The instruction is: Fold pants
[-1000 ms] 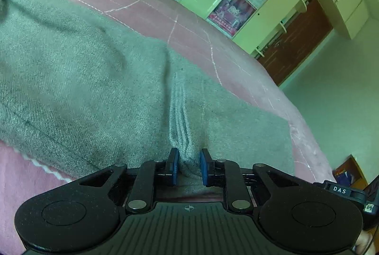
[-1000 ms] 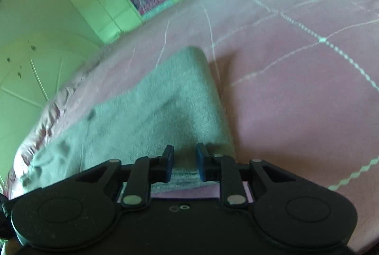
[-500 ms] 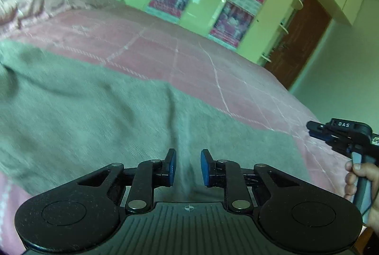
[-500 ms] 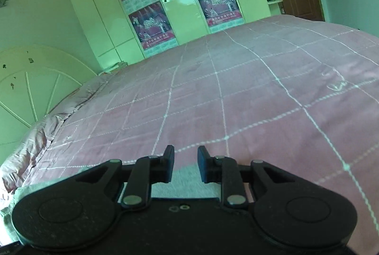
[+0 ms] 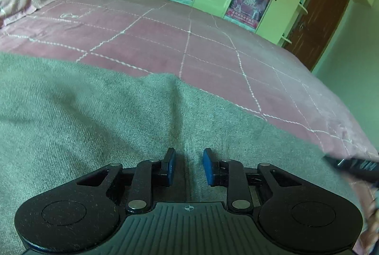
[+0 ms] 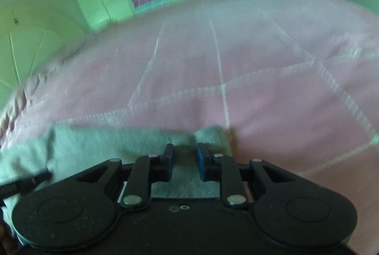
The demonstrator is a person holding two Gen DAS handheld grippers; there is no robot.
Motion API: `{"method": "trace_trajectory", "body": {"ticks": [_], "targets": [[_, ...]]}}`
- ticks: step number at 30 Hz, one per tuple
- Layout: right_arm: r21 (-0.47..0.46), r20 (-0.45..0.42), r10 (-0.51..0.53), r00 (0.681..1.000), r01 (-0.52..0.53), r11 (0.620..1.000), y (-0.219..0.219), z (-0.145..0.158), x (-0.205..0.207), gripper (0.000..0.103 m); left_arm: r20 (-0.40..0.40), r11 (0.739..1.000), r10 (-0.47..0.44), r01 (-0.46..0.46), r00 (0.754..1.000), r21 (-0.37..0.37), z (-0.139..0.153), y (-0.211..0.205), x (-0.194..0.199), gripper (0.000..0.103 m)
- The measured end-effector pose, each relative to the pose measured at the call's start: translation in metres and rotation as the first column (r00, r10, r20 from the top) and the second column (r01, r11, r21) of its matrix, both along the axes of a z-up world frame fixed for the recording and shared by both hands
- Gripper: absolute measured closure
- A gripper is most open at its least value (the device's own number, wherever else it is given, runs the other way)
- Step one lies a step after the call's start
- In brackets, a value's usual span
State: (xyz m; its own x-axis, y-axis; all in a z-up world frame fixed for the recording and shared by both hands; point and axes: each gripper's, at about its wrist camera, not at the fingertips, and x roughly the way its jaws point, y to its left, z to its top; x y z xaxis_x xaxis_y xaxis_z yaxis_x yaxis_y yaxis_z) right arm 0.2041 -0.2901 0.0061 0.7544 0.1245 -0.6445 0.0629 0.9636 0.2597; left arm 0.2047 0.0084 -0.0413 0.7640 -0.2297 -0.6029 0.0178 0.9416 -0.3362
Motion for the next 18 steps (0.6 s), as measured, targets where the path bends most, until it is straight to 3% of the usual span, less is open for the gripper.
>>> {"method": "trace_trajectory", "body": {"ticks": [2,4,5,6,7,8,11,15,17,18], "targets": [[-0.020,0.022,0.017,1.000,-0.017,1.000,0.001,0.006,-0.007,0.087,-0.001,1.000,-0.011,0.011,1.000,0.006,0.004,0.000,-0.002,0.076],[0.007,0.095,-0.002,0.995,0.001,1.000,-0.002,0.017,-0.025,0.081,-0.007,0.999,-0.007,0.007,1.000,-0.035,0.012,0.006,-0.011,0.075],[0.012,0.125,-0.008,0.992,0.007,1.000,-0.004,0.022,-0.035,0.078,0.010,0.999,-0.012,0.013,1.000,-0.039,0.018,0.011,-0.019,0.070],[0.006,0.140,-0.009,0.990,0.008,1.000,-0.004,0.026,-0.044,0.078,0.040,0.999,-0.018,0.019,0.999,-0.035,0.024,0.016,-0.032,0.062],[0.001,0.149,-0.004,0.989,0.004,1.000,-0.004,0.028,-0.054,0.078,0.074,0.999,-0.015,0.017,0.997,-0.028,0.029,0.027,-0.049,0.037],[0.000,0.162,0.000,0.987,0.000,1.000,-0.005,0.030,-0.064,0.078,0.104,1.000,-0.010,0.013,0.994,-0.024,0.033,0.036,-0.065,0.017],[-0.006,0.158,-0.005,0.987,0.006,1.000,-0.008,0.029,-0.083,0.073,0.169,1.000,-0.010,0.012,0.986,-0.013,0.041,0.078,-0.120,0.016],[0.041,0.136,-0.035,0.990,0.030,0.999,-0.006,0.022,-0.094,0.073,0.156,0.993,0.113,-0.118,0.981,0.024,0.039,0.136,-0.159,0.016],[0.058,0.123,-0.026,0.992,0.019,0.998,-0.001,0.024,-0.094,0.073,0.123,0.978,0.207,-0.200,0.971,-0.066,0.031,0.170,-0.160,0.016],[0.056,0.122,-0.017,0.992,0.010,0.998,0.003,0.025,-0.094,0.073,0.097,0.955,0.257,-0.236,0.962,-0.182,0.023,0.192,-0.158,0.016]]}}
